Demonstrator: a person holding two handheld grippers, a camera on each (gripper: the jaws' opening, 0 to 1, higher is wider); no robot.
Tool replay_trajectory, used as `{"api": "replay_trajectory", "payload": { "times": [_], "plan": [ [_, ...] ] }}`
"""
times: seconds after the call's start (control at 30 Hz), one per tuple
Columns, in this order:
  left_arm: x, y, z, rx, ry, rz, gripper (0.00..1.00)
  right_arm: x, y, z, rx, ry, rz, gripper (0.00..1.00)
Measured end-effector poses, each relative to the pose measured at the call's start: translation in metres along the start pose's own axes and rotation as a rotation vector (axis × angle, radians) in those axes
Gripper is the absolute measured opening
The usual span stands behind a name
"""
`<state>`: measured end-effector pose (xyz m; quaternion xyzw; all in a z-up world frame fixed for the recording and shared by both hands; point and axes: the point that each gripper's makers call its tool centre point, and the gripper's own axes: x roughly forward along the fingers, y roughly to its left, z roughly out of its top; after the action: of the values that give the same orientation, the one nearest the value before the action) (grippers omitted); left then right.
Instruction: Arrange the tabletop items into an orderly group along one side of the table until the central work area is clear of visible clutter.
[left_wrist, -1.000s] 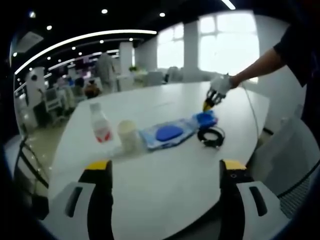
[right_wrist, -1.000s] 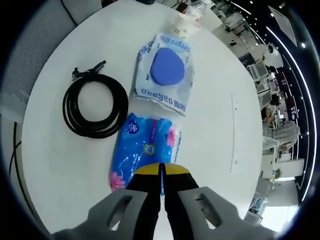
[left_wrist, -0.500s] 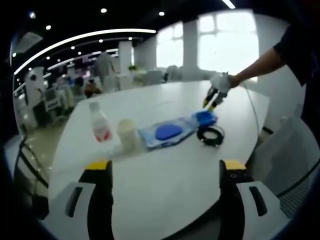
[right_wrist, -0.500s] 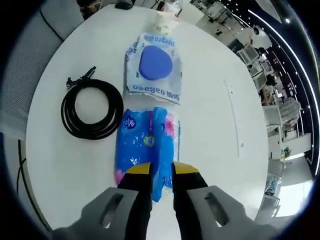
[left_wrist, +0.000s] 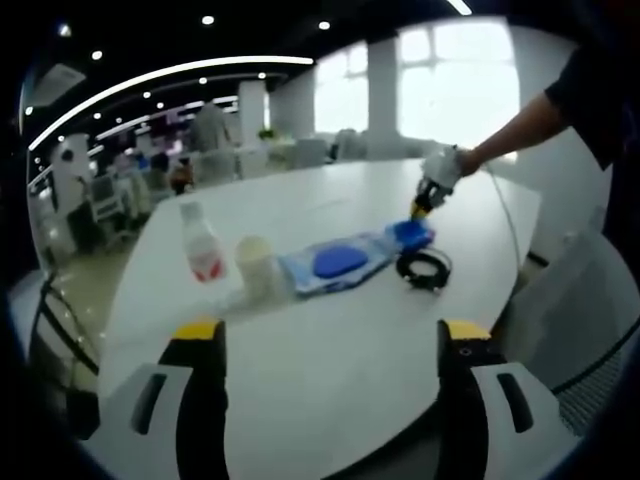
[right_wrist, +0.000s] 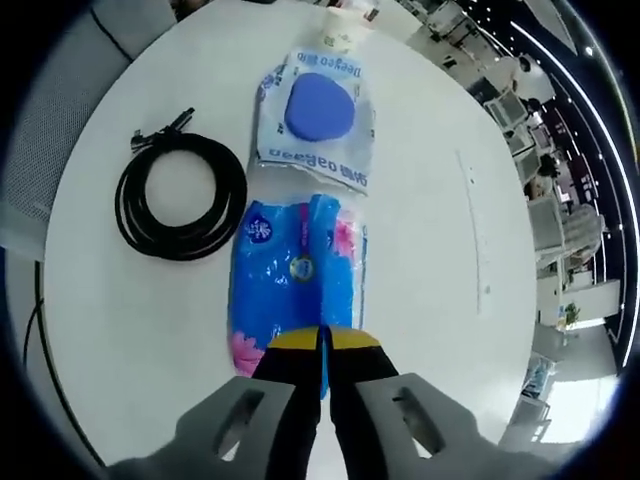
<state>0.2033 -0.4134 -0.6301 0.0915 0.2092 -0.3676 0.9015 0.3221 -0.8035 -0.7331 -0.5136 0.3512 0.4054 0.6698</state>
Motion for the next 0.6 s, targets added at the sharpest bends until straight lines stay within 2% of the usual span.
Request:
{"api": "replay_trajectory", "payload": {
  "times": [0.4,0.6],
  "plan": [
    [-0.0003,-0.0001,0.0008,0.002,-0.004,0.001,0.83,-0.0004,0.0017,-0.0006,0.016,0.006,-0.005,0.01],
    [-0.0008,0.0005,0.0027,0.001,-0.014,0.005,0.84,-0.0045,-0.0021,-0.0029,0.061,0.007,-0.037,0.15]
  ]
}}
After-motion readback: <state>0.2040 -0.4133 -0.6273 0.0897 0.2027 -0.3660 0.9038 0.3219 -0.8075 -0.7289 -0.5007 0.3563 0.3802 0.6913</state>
